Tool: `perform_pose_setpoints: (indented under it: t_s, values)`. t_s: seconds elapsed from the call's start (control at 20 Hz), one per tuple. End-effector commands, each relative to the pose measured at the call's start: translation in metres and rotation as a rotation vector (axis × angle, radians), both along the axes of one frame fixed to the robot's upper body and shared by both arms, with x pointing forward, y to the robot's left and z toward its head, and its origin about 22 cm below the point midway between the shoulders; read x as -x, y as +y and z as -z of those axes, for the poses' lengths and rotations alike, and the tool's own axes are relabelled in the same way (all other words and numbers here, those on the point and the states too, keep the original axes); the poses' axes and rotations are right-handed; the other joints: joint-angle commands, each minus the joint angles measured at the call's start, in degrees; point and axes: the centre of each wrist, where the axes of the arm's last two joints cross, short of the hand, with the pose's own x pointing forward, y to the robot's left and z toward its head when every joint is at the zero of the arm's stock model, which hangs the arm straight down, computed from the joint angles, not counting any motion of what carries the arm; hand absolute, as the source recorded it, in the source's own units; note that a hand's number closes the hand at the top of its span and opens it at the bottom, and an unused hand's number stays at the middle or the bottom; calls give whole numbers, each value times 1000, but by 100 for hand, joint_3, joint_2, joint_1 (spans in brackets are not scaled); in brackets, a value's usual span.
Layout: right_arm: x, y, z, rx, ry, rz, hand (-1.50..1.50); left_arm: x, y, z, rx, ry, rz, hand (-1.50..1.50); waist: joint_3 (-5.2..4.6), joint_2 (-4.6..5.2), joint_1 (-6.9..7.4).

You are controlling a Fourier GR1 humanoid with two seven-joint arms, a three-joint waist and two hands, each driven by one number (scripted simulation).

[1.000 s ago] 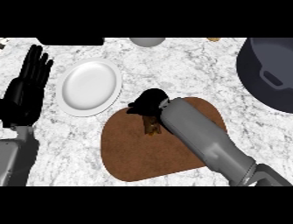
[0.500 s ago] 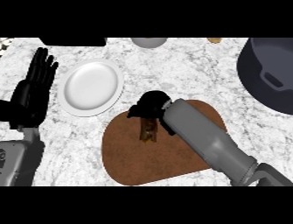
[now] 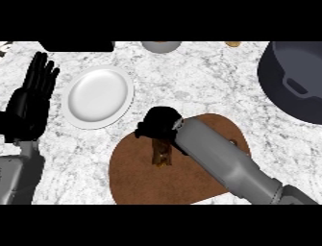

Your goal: Pick the sweet potato from the cutting board and place it in the pot

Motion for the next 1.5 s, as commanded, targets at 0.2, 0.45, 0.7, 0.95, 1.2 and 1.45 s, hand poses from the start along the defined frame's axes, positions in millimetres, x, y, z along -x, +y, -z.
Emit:
perform_pose_setpoints:
  t_s: [0.2,0.45,0.7,0.95,1.2,1.45]
  values:
    - [-16,3,-41,-192,-107,245,150,-1,-6,-6,1,9,-7,0,5,57,-29]
    - [-59,-55,-65,-381,-294,913,150,3,6,1,8,-6,-36,0,29,93,-260]
    - [-78,-67,-112,-532,-610,1325,150,-1,3,-7,9,-18,-13,0,-5,125,-37]
    - [-83,-53,-146,-675,-946,1567,150,-3,-3,0,-3,-3,17,0,-20,144,101]
    - [-96,-77,-147,-713,-1189,1710,150,-5,-16,3,7,-8,30,0,-8,151,121]
    - [-106,-124,-148,-634,-1252,1810,150,8,3,4,-4,-25,-2,0,-2,77,54]
